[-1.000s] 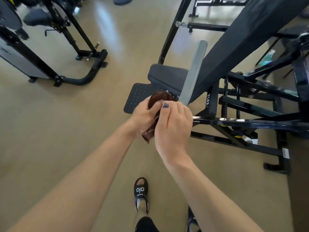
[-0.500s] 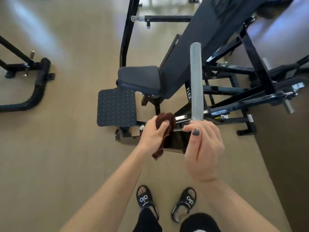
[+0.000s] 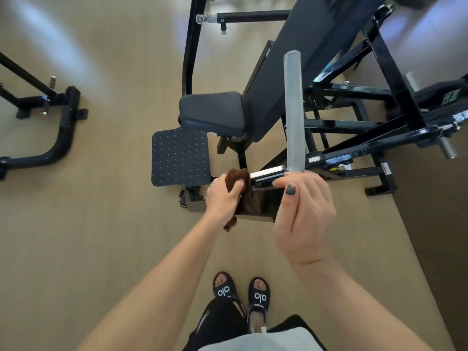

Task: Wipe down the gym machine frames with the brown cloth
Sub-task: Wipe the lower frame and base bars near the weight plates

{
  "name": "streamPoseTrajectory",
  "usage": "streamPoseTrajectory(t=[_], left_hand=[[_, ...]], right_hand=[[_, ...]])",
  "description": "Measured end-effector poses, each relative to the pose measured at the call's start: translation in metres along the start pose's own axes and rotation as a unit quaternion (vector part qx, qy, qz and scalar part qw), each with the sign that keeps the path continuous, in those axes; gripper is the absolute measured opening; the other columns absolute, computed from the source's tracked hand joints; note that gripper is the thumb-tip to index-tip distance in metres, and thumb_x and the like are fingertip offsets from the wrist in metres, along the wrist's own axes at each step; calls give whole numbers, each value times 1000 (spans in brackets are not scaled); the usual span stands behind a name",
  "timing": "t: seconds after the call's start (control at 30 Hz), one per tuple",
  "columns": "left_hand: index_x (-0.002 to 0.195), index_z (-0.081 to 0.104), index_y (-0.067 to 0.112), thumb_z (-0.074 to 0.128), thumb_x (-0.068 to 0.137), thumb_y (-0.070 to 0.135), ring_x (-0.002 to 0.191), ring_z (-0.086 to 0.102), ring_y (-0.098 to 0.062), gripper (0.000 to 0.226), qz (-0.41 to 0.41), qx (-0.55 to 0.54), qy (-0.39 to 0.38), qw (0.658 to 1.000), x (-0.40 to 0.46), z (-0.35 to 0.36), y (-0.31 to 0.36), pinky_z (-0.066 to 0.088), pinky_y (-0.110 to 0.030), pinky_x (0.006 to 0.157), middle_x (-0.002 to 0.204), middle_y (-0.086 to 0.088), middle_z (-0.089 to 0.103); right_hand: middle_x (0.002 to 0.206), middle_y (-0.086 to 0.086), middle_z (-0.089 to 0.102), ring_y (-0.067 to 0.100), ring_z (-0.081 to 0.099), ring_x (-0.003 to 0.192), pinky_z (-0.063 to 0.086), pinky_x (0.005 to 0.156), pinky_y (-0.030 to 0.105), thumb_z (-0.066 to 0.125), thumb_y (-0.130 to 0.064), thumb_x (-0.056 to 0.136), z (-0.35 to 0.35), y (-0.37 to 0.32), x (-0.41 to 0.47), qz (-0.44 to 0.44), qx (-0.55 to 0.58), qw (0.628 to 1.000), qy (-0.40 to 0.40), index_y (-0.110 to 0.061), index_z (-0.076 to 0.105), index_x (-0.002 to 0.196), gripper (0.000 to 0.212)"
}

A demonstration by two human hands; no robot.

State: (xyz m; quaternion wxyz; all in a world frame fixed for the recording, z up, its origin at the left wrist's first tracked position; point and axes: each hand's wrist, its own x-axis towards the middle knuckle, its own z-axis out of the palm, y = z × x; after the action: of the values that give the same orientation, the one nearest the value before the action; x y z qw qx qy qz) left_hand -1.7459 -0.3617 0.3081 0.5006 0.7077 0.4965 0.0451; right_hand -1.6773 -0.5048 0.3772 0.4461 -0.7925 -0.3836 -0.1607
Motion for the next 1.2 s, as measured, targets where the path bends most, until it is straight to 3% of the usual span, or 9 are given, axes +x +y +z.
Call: streamPoseTrajectory(t=[0.1, 0.17, 0.43, 0.67, 0.77, 0.9, 1.0, 1.1, 1.2], left_hand=[[108, 67, 33, 58, 98, 42, 94, 63, -1, 17, 122, -77, -33, 989, -35, -3, 42, 50, -11, 77, 102, 11, 66], [100, 64, 44, 58, 96, 48, 94, 63, 5, 9, 169, -100, -19, 980, -59, -3, 62, 44, -4, 72, 99, 15, 67], [110, 70, 29, 57, 100, 46, 90, 65, 3, 23, 130, -127, 25, 983, -60, 6, 57, 45, -5, 70, 101, 8, 71], [108, 63, 22, 52, 105, 38, 99, 63, -19, 21, -8, -47, -4, 999, -10, 0, 5, 52, -41, 94, 100, 2, 66], [112, 66, 20, 54, 103, 40, 95, 64, -12, 25, 43, -62, -23, 997, -20, -1, 16, 53, -37, 89, 102, 3, 68], [115, 67, 31, 56, 97, 53, 97, 66, -2, 30, 186, -184, -43, 964, -65, 0, 48, 49, -11, 79, 104, 12, 69], [121, 64, 35, 53, 97, 58, 105, 65, -4, 35, 206, -213, -37, 954, -77, 5, 49, 52, -20, 89, 112, 12, 68], [109, 63, 46, 54, 97, 57, 99, 66, -3, 19, 170, -201, -39, 964, -57, 5, 24, 54, -21, 86, 104, 12, 70], [109, 62, 41, 52, 101, 53, 101, 66, -9, 18, 37, -162, -53, 985, -21, -4, -23, 53, -36, 96, 104, 9, 70]], right_hand=[[102, 10, 73, 30, 67, 100, 53, 90, 49, 38, -13, 103, -4, -7, 1, 35, 23, 999, -6, -1, 73, 102, 37], [113, 10, 70, 29, 64, 106, 52, 93, 46, 37, -17, 103, -7, -13, 2, 87, 44, 995, -8, 0, 68, 116, 37], [109, 10, 71, 31, 63, 108, 50, 98, 38, 38, -17, 103, -9, -13, 4, 80, 35, 996, -14, 1, 69, 111, 37], [96, 6, 73, 29, 65, 110, 49, 96, 31, 38, -15, 102, -4, -10, 4, 36, 4, 999, 8, -2, 73, 101, 38], [101, 7, 74, 28, 65, 112, 51, 97, 35, 37, -16, 103, -5, -15, 3, 56, 6, 998, 14, -1, 72, 104, 38], [109, 11, 71, 31, 64, 110, 51, 97, 47, 34, -18, 103, -5, -21, 4, 101, 10, 995, 9, 1, 69, 110, 40], [108, 12, 70, 31, 64, 103, 52, 91, 48, 34, -17, 103, -5, -25, 2, 115, -8, 993, 26, 1, 68, 110, 39], [105, 12, 70, 32, 64, 100, 52, 89, 48, 37, -11, 103, -7, -26, 4, 105, -25, 994, 25, 3, 68, 108, 34], [103, 12, 68, 32, 62, 100, 50, 89, 47, 40, -6, 103, -12, -32, 4, 110, -29, 994, -7, 3, 66, 109, 28]])
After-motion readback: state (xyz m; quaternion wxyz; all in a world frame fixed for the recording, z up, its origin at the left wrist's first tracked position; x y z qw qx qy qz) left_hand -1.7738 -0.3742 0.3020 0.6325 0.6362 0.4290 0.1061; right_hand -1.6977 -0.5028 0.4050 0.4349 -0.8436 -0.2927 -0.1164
